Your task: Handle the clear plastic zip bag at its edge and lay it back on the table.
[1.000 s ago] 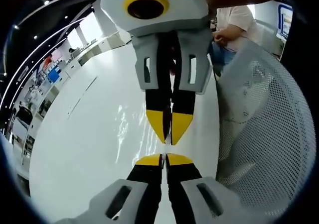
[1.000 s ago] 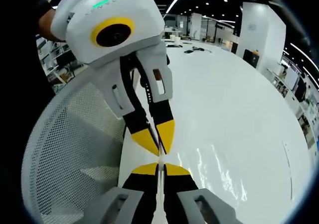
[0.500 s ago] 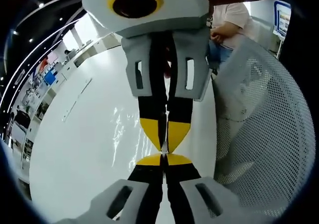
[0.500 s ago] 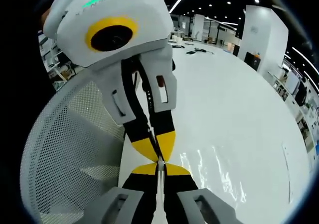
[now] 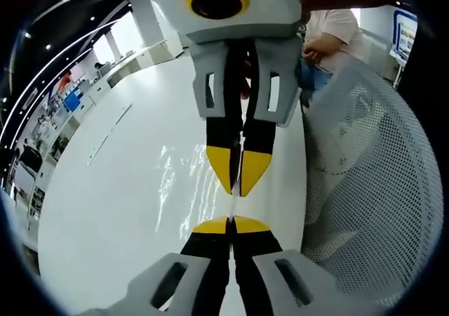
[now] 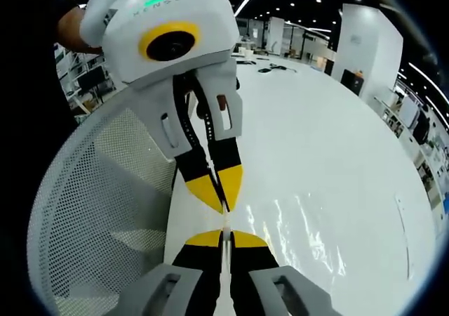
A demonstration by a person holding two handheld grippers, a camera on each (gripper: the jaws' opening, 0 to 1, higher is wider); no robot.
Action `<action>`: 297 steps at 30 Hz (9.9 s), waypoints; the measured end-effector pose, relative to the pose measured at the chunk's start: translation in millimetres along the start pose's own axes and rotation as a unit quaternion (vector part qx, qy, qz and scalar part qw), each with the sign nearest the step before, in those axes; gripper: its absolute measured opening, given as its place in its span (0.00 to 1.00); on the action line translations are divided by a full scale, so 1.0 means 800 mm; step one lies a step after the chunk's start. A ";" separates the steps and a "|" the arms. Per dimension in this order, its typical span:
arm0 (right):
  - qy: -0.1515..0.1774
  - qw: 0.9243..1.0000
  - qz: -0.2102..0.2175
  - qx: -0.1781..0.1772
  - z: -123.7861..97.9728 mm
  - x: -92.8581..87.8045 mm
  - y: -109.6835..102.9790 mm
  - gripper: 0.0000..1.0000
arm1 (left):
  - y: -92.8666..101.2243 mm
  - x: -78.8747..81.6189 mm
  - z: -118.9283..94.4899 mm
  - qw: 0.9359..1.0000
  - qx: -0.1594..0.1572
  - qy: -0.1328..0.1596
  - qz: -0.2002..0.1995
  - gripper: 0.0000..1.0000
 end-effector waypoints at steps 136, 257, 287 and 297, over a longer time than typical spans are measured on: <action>-0.051 0.998 0.026 -0.010 -0.033 -0.077 -0.019 0.00 | 0.007 -0.011 0.014 0.999 -0.031 -0.013 0.019 0.00; -0.047 0.997 0.059 0.010 0.000 -0.057 -0.022 0.00 | 0.021 -0.005 0.010 0.995 -0.025 0.016 0.091 0.12; -0.022 0.998 0.053 -0.006 -0.013 -0.024 -0.007 0.00 | 0.031 0.000 0.021 0.992 -0.018 0.007 0.128 0.06; -0.022 0.998 0.052 -0.007 -0.016 -0.021 -0.006 0.00 | 0.025 0.000 0.018 0.993 -0.004 0.004 0.116 0.00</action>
Point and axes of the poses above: the point that each gripper's makers call its tool centre point, and the gripper's own axes: z roughly forward along the fingers, y roughly to its right, x roughly out of its top, the point moved 4 cm from there along -z, roughly backward along the fingers, and after that the axes turned 7 degrees about -z, right-handed, at the moved point
